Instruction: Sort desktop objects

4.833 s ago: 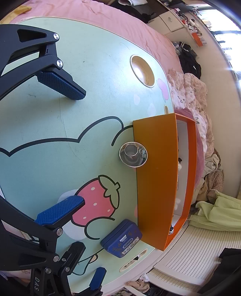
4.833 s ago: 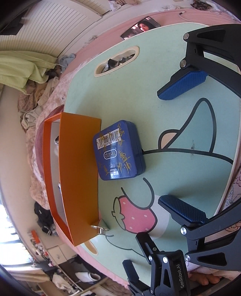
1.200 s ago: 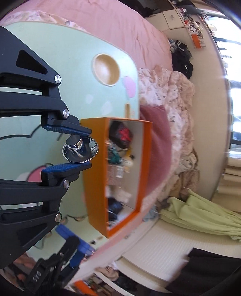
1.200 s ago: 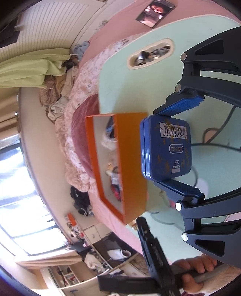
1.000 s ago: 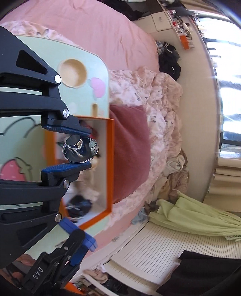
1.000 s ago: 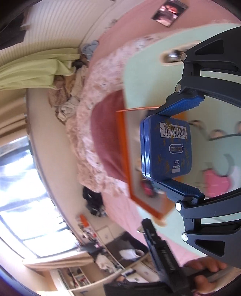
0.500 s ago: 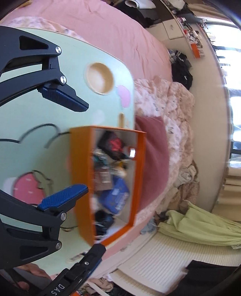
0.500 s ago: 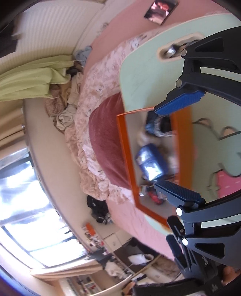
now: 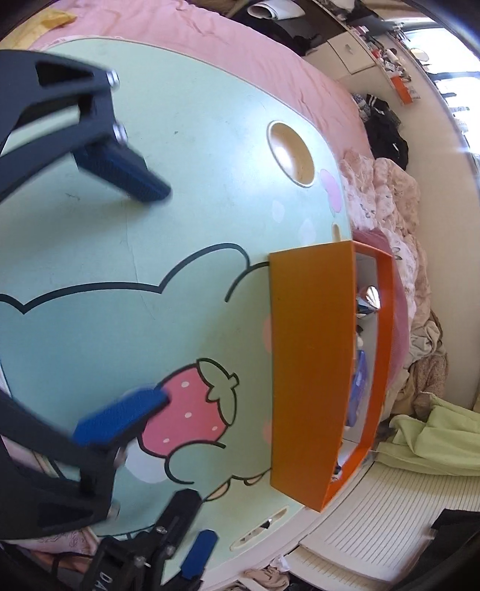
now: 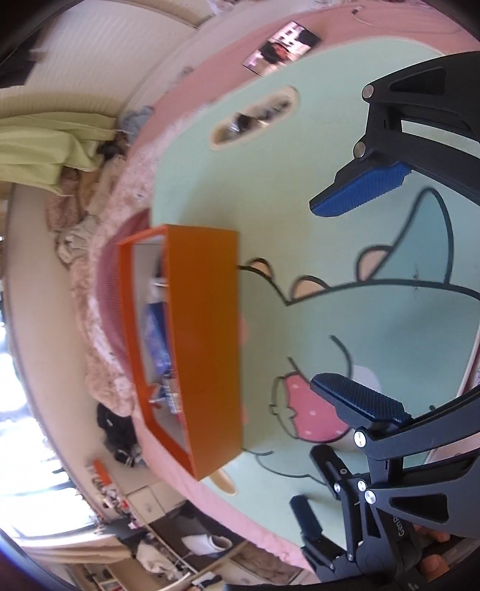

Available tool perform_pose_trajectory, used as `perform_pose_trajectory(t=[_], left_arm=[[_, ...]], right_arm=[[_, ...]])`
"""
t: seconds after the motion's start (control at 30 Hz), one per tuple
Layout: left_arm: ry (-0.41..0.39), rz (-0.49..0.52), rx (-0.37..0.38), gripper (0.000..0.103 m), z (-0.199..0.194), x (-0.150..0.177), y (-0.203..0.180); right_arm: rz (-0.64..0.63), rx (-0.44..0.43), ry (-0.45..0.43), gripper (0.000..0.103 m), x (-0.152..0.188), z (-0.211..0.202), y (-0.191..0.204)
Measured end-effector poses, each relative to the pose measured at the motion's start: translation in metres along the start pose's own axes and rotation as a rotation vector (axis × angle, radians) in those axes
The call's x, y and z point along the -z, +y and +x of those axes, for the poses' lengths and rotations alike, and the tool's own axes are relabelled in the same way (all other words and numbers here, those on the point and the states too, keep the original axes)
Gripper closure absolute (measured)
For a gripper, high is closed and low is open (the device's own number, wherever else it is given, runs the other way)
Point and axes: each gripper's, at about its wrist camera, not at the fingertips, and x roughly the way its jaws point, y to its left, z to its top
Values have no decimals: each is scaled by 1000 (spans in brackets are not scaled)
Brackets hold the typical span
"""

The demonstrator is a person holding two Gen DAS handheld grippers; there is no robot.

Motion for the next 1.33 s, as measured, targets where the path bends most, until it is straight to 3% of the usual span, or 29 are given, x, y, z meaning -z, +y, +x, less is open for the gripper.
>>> perform_pose_trajectory(t=[0.07, 0.17, 0.37, 1.33], left_arm=[[-1, 1, 1, 0, 0, 1, 1], [-3, 4, 6, 0, 0, 0, 2], [-9, 9, 9, 0, 0, 1, 4], [-23, 24, 22, 0, -1, 1, 5]], right_arm=[[-19, 21, 12, 4, 1, 3, 2], [-47, 34, 27, 1, 3, 4, 6], [-95, 74, 47, 0, 5, 7, 11], [-96, 69, 46, 0, 4, 8, 10]])
